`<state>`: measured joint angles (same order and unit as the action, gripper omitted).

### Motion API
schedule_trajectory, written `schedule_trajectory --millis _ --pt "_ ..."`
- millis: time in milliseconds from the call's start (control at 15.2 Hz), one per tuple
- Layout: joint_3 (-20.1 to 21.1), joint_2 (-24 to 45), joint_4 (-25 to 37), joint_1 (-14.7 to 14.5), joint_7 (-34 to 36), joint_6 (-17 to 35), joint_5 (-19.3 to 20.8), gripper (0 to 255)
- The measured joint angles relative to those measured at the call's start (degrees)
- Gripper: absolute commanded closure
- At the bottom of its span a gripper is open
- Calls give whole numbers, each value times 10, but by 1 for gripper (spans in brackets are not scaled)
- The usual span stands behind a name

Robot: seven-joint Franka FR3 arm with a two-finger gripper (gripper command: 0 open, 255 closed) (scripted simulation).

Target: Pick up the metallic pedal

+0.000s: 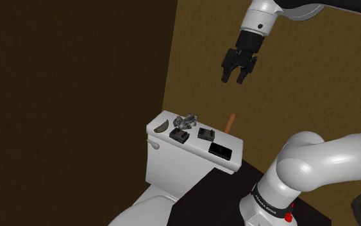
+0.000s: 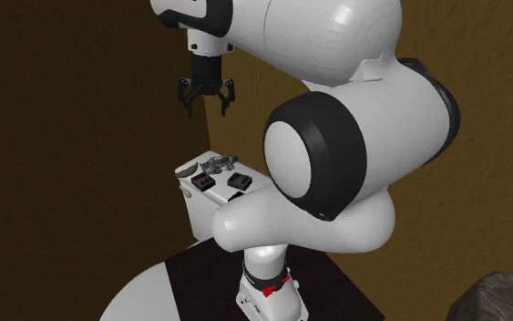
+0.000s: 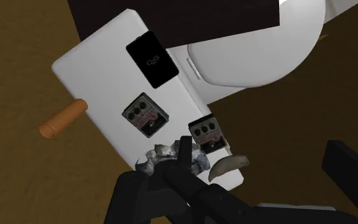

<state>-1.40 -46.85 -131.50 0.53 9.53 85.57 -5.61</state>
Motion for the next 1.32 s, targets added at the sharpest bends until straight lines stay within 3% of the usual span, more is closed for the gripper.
schedule_trajectory --millis 198,726,1320 --pt "-14 5 -17 -6 -34 11 11 0" --pt "-101 62 -90 -43 -255 83 85 0" --pt "-190 209 -118 -84 -498 203 161 0"
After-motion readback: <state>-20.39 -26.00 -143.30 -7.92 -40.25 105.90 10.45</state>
